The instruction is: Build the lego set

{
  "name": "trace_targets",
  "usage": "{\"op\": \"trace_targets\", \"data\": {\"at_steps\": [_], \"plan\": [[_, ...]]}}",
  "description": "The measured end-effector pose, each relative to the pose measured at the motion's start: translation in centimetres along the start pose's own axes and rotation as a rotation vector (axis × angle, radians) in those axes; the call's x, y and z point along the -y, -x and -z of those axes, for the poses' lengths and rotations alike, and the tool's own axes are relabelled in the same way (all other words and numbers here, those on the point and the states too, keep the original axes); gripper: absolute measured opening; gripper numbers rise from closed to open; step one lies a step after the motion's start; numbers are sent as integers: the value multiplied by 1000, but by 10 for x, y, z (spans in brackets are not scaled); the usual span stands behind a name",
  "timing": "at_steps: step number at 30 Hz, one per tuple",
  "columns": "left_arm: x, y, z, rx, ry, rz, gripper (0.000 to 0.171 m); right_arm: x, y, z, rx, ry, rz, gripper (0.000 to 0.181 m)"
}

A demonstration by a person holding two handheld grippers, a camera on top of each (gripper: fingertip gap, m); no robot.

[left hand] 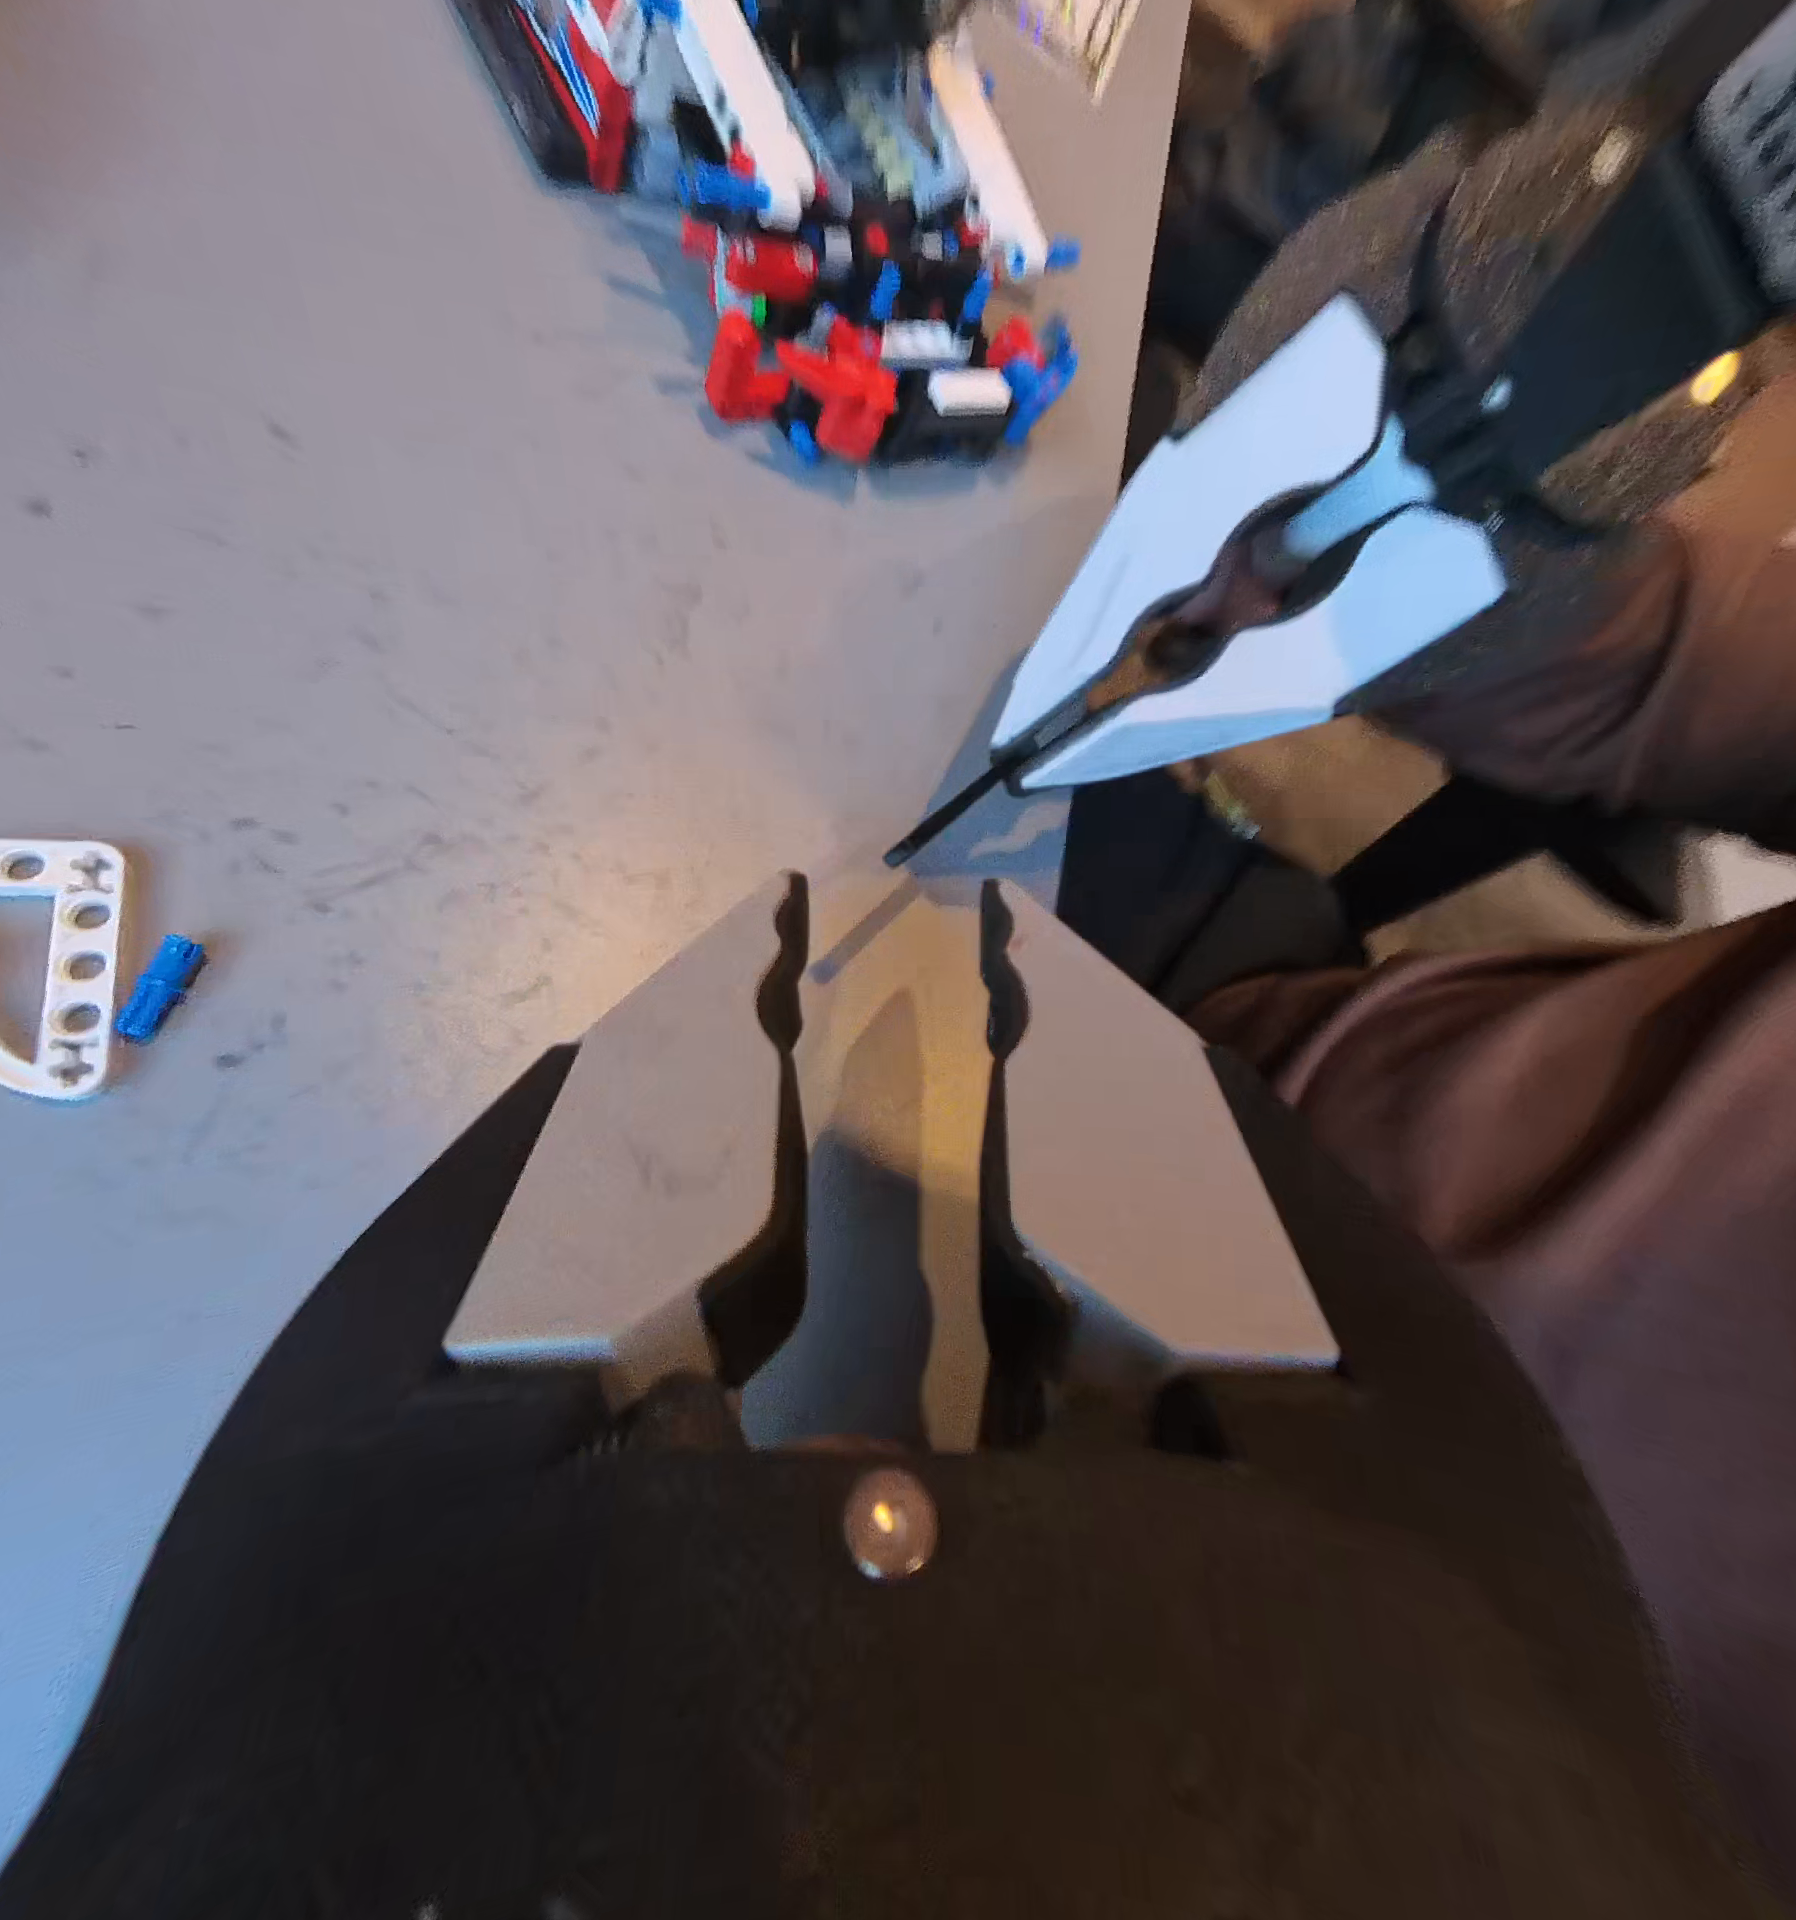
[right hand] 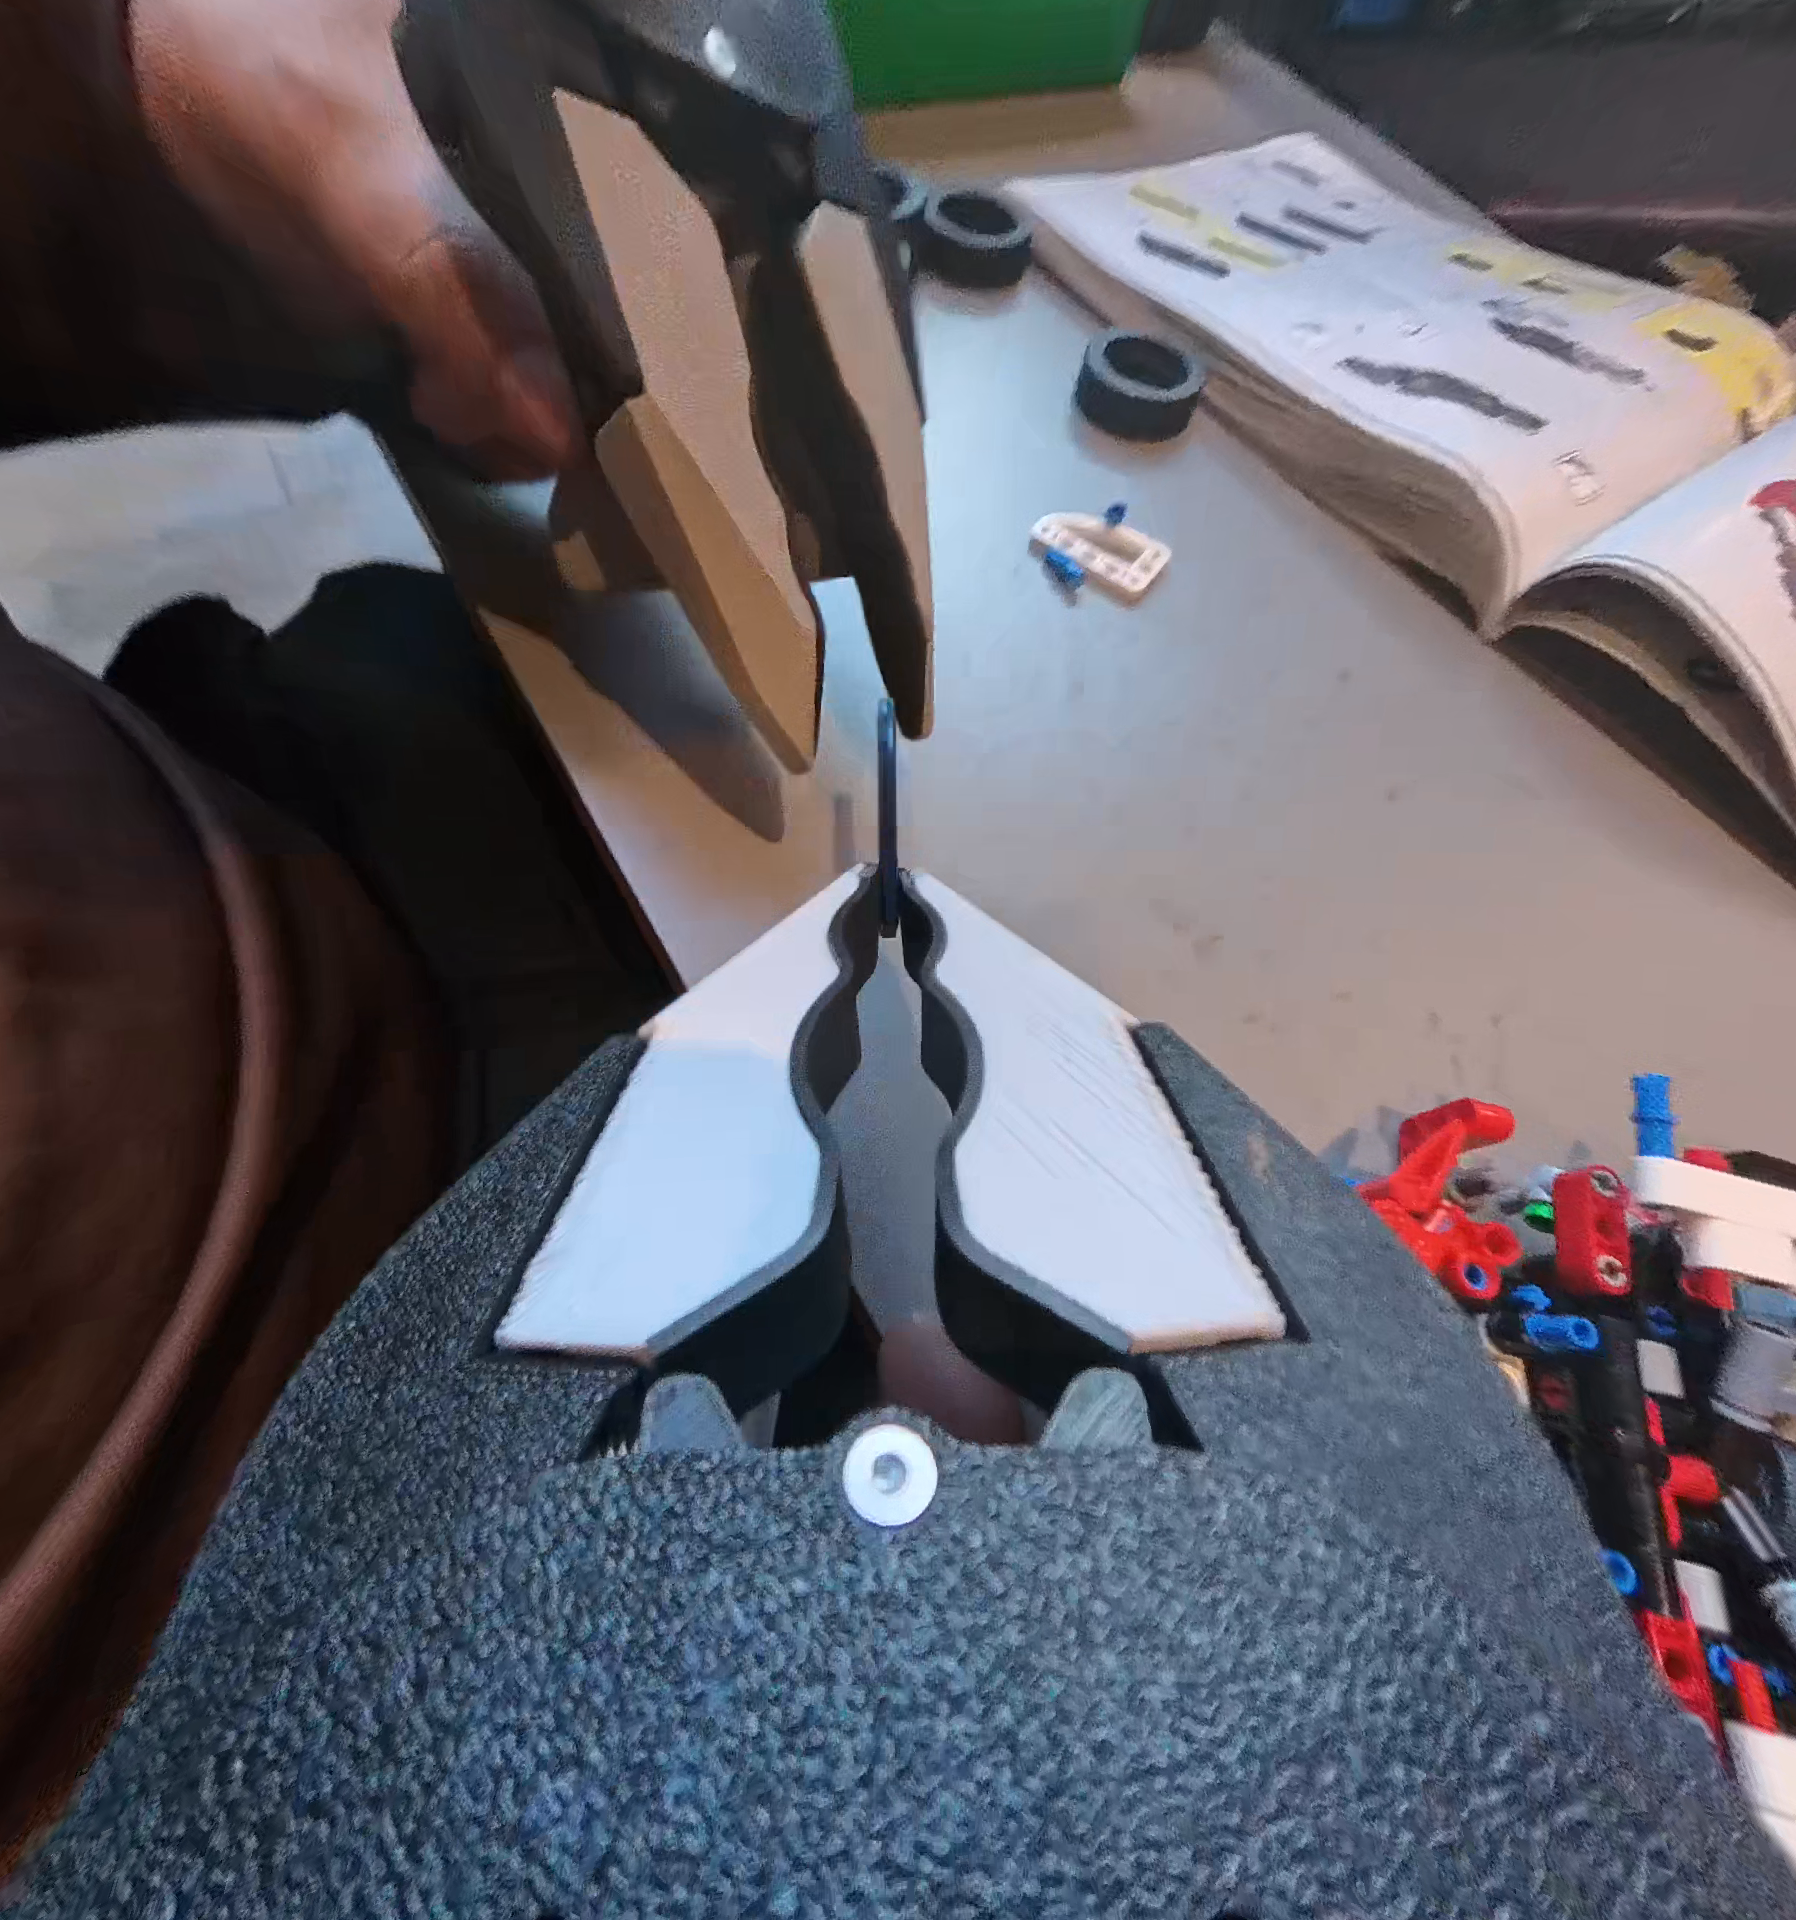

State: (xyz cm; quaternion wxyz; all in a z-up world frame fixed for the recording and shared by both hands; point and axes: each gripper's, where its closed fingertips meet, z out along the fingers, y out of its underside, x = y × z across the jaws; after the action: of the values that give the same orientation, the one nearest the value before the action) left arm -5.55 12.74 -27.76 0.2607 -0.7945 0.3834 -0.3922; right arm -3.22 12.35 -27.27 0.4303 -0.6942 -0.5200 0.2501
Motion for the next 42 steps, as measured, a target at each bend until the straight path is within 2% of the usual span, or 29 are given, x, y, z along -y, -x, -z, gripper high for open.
{"op": "trace_targets", "data": {"at_steps": [4, 7, 11, 16, 19, 22, 33, 42], "plan": [[17, -9, 6, -114, -130, 132, 33, 22, -9, 13, -77, -103, 11, 3], [32, -28, 9, -269, -206, 214, 33, 36, -9, 21, -171, -135, 127, 3], [48, -42, 16, -384, -288, 249, 27, 47, -3, 25, -297, -127, 310, 3], [50, -48, 17, -403, -309, 214, 7, 52, -4, 30, -350, -134, 342, 3], [52, -50, 20, -416, -332, 213, 4, 52, -5, 31, -340, -140, 316, 3], [53, -51, 21, -441, -339, 232, 11, 51, -6, 30, -349, -133, 324, 3], [55, -46, 19, -427, -355, 241, 13, 52, -4, 29, -345, -133, 322, 3], [55, -46, 19, -422, -366, 226, 8, 52, -2, 28, -320, -140, 284, 3]]}}
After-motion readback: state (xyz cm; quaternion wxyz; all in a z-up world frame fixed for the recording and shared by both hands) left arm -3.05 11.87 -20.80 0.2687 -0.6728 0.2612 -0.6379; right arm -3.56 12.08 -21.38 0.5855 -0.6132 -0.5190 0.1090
